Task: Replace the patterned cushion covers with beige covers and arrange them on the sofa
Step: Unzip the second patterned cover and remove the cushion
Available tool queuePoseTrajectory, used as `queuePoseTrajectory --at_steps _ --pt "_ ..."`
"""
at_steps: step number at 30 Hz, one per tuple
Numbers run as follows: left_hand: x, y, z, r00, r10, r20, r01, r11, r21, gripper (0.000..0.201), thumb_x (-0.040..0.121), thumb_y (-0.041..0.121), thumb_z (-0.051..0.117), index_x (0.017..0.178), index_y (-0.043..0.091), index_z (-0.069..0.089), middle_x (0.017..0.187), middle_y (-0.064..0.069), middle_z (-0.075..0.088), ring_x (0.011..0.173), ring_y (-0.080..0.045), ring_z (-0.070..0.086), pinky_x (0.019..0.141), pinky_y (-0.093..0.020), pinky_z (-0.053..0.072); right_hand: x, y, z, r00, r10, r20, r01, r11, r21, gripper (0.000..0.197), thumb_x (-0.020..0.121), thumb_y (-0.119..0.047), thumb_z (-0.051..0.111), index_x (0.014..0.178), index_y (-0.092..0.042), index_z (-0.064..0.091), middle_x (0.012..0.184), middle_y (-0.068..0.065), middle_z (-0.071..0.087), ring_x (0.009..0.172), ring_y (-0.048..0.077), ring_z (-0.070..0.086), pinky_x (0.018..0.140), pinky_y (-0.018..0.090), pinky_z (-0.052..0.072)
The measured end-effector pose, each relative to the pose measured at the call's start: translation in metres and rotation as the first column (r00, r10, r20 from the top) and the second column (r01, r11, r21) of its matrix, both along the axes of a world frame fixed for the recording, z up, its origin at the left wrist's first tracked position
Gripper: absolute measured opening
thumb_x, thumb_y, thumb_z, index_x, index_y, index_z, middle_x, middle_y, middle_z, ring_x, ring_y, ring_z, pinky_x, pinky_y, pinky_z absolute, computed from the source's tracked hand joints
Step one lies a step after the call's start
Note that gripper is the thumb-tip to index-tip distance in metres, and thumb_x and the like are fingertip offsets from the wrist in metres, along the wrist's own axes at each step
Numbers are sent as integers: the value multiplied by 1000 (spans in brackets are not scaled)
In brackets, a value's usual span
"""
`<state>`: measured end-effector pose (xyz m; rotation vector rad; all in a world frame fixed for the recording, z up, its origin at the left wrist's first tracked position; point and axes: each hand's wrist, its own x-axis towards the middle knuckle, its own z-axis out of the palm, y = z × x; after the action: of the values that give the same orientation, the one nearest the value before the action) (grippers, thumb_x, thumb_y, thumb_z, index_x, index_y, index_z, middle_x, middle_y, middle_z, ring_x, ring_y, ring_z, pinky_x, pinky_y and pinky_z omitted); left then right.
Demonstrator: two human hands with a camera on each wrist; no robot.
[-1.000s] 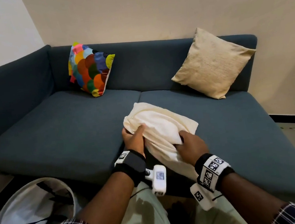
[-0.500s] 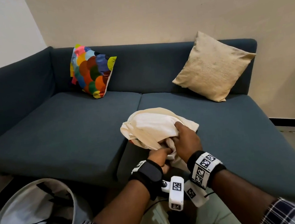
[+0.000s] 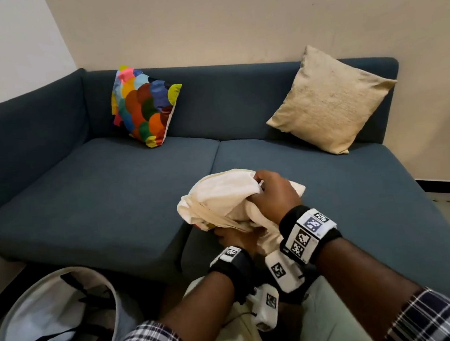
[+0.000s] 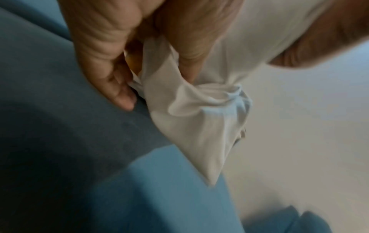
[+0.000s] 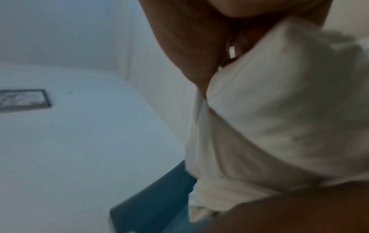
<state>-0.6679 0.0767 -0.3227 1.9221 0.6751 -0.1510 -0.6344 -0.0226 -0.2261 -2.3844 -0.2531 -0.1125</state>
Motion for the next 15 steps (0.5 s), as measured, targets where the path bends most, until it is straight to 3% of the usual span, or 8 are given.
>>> queuePoseTrajectory --at_steps 3,5,7,8,10,12,13,15 --pt "3 41 13 918 393 45 -384 912 -143 116 66 42 82 152 8 12 149 -23 37 134 -39 45 112 -42 38 6 -24 10 993 116 -8 -114 957 -265 45 83 -34 77 125 -31 62 120 0 69 114 29 62 77 30 40" --pt "10 71 18 837 511 193 -470 854 -224 133 54 32 93 155 17 8 148 -20 41 131 -36 49 110 -40 40 11 -43 18 993 111 -30 -115 944 -310 52 82 -35 79 130 -32 60 123 2 68 116 30 62 84 35 46" --pt "15 91 18 834 438 336 -363 894 -264 133 41 27 96 152 26 22 146 -15 45 127 -32 53 108 -39 44 14 -58 24 996 90 -20 -91 933 -347 44 81 -35 79 122 -33 62 119 1 69 112 30 63 80 35 46" --pt "16 95 18 853 356 382 -263 925 -274 123 37 25 94 144 29 33 140 -11 52 120 -28 57 104 -41 49 14 -59 25 996 85 -2 -79 925 -373 38 81 -33 78 115 -33 61 116 0 68 109 31 63 76 34 44" --pt "12 92 23 884 225 410 -136 962 -235 90 47 14 88 123 27 42 119 -6 62 103 -22 62 88 -37 55 7 -50 24 993 93 70 -55 903 -426 39 80 -24 73 113 -29 54 117 3 61 109 33 59 75 36 43" --pt "13 85 26 890 200 410 -140 975 -171 65 64 7 82 114 20 42 100 1 62 95 -23 62 81 -31 50 -7 -30 17 980 143 135 -59 869 -492 64 75 -19 71 130 -31 43 130 4 48 119 32 50 87 44 44" --pt "12 80 28 893 198 404 -146 977 -156 56 69 10 80 112 17 44 95 2 62 95 -23 63 82 -31 50 -15 -19 13 969 189 157 -79 845 -529 78 73 -25 73 140 -34 35 138 3 43 125 31 45 95 47 42" --pt "12 74 31 895 150 421 -116 988 -106 47 63 25 80 102 13 56 88 1 67 90 -23 69 81 -35 57 -24 -1 6 944 296 142 -159 791 -591 97 71 -47 75 152 -37 22 152 0 34 138 29 36 107 52 34"
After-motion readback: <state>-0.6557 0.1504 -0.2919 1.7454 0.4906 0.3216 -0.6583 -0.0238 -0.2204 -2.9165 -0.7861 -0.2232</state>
